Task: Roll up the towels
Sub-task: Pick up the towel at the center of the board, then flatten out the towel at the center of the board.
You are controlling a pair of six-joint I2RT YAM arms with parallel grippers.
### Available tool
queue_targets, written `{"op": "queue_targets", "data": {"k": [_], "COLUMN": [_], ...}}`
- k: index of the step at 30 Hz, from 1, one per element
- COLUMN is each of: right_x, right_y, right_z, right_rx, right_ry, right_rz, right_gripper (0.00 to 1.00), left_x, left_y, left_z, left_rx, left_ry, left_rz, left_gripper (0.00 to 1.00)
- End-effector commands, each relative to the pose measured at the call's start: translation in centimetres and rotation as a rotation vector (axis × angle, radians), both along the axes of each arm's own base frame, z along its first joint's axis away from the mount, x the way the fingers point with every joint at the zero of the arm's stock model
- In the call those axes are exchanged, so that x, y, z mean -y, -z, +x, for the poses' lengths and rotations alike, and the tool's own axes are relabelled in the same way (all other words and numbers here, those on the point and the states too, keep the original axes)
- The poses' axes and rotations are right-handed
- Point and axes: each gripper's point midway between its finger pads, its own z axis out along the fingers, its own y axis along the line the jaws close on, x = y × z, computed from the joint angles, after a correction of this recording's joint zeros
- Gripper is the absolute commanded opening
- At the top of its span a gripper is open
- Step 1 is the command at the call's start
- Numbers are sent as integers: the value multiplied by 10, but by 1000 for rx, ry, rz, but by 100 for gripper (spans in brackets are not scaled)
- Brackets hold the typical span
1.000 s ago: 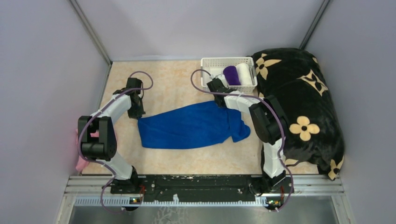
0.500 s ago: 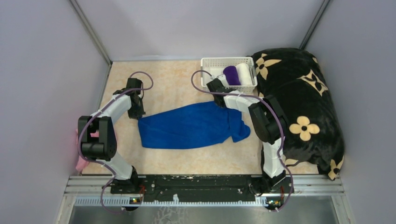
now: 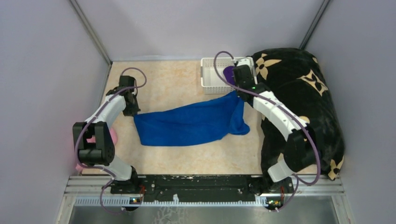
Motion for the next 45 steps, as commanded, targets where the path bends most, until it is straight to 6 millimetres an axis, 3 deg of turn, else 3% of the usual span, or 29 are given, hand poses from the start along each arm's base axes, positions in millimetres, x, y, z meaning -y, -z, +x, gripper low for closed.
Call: {"op": "queue_targets", "data": {"k": [1,7,10,12,16,20,25,30,35,38,41,45], "right_x": [11,4,13,22,44,63,73,76,74,72,67,62], "right_y": [-12,13,2,-18,-72,-126,-172,-205,-217,-214,-193,-139], "right_z": [-18,-49,-54,-54,-59,-80,-120,-165,-204,-216,-207,-171], "right_rx": [-12,-74,-31,18,151,299,432,542,612,626,565,416], "right_ry": [-87,-155,-130,-109,-72,-55,-92,-169,-248,-264,-240,-140], "right_rz": [100,181,184,170,120,98,139,203,265,310,341,342], "right_gripper": [0,0,0,0,0,0,0,0,0,0,0,0], "left_x": [-15,-19,-20,-24,-33,-45,-59,-68,-73,-76,-74,-67], "left_y": [-27,-29,-44,-62,-123,-207,-299,-345,-358,-348,-321,-254], "left_z": [9,6,9,13,19,8,-36,-88,-133,-141,-129,-87], "left_rx": [82,91,132,183,333,556,794,930,1014,999,935,785], "left_ry": [-45,-55,-61,-77,-117,-167,-228,-283,-331,-337,-309,-240], "left_rz": [7,9,15,29,61,104,175,216,235,256,261,240], "left_gripper": [0,0,0,0,0,0,0,0,0,0,0,0]}}
